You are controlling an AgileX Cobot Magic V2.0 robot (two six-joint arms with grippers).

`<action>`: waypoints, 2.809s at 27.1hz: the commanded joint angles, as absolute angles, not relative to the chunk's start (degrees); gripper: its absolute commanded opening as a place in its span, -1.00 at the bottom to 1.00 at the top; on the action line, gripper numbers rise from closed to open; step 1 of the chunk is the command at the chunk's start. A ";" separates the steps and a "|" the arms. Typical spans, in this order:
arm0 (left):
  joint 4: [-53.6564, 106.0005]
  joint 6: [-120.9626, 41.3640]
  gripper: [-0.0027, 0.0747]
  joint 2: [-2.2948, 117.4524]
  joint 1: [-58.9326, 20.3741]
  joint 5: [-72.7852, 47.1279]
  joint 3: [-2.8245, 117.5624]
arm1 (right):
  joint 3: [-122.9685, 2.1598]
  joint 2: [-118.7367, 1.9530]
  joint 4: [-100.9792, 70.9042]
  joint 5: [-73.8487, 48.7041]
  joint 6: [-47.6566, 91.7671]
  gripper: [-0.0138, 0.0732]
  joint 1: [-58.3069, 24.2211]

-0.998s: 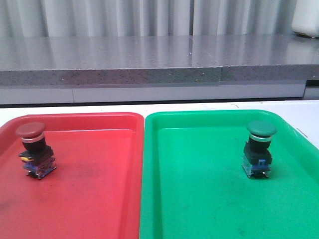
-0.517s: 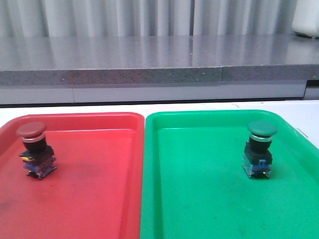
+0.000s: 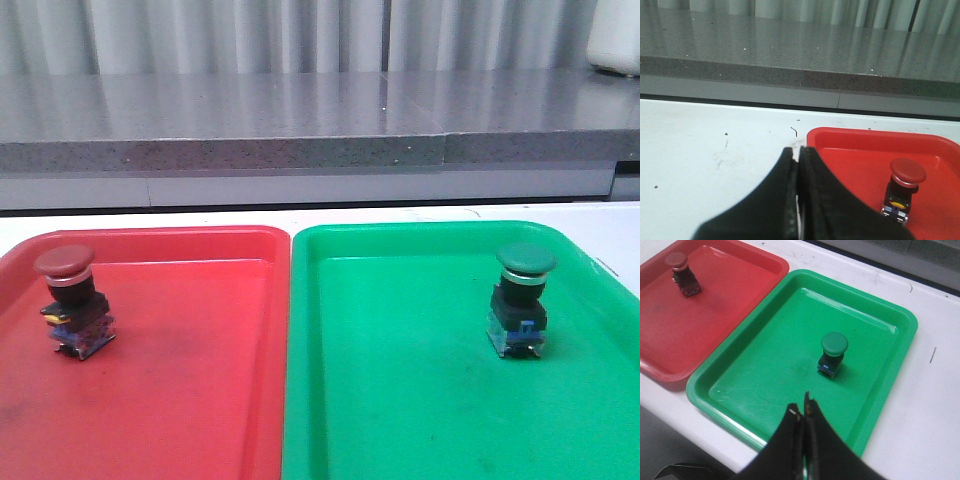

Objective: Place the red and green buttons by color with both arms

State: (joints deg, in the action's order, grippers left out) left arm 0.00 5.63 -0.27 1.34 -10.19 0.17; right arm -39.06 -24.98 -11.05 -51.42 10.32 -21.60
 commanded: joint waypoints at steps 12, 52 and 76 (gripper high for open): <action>0.00 6.38 -0.98 -1.36 1.30 4.11 -1.65 | -40.43 -25.32 -11.18 -47.69 10.62 -0.93 -21.45; 0.00 6.38 -0.98 -1.25 -0.25 4.11 -1.65 | -17.59 -7.10 -9.90 -20.72 10.62 -0.93 -5.45; 0.00 6.38 -0.98 -1.25 -0.25 4.11 -1.65 | 1.20 1.53 -9.90 0.60 10.16 -0.93 -3.86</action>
